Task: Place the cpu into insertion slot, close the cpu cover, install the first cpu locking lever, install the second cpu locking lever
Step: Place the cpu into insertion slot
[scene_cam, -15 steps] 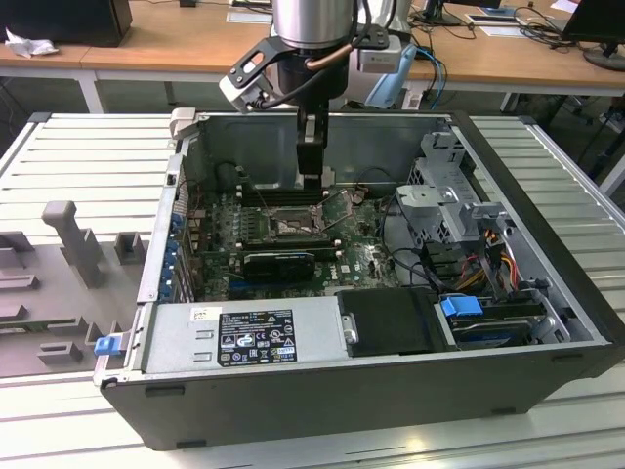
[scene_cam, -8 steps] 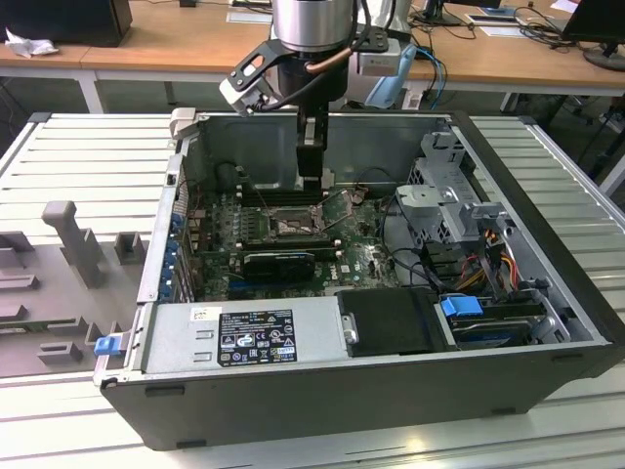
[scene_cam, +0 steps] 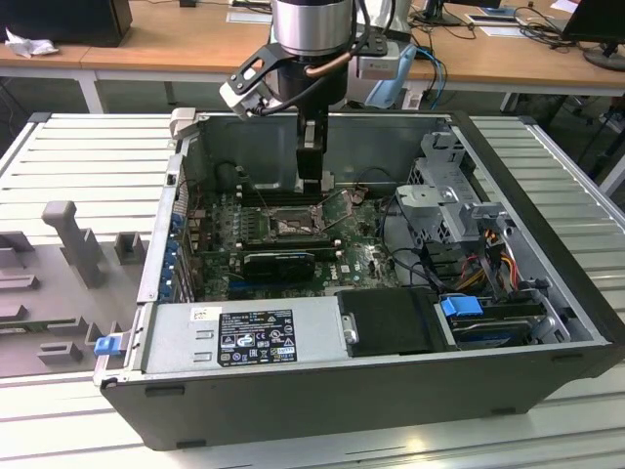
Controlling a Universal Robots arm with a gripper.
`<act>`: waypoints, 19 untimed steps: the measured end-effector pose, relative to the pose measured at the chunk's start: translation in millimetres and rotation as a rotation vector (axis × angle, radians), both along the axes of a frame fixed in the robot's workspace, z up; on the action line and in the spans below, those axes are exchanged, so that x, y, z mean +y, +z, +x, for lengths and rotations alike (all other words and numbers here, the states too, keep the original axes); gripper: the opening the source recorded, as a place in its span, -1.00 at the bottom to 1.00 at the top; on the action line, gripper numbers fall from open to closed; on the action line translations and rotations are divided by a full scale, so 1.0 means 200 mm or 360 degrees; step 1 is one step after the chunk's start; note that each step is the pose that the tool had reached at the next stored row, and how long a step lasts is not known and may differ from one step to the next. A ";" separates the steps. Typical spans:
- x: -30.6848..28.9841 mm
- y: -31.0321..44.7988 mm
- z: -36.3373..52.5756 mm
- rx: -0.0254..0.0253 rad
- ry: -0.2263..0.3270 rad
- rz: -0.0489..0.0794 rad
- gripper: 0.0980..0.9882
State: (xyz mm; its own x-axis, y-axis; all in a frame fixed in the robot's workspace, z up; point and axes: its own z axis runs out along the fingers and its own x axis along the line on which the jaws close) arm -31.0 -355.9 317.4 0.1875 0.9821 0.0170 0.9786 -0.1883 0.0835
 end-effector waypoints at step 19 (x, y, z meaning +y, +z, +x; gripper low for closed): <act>0.003 -0.107 -0.067 0.00012 0.0226 0.0001 -0.03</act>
State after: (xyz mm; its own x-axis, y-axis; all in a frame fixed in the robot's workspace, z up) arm -44.3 -355.3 296.0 0.0466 0.9988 0.0175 0.9954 -0.0479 0.0827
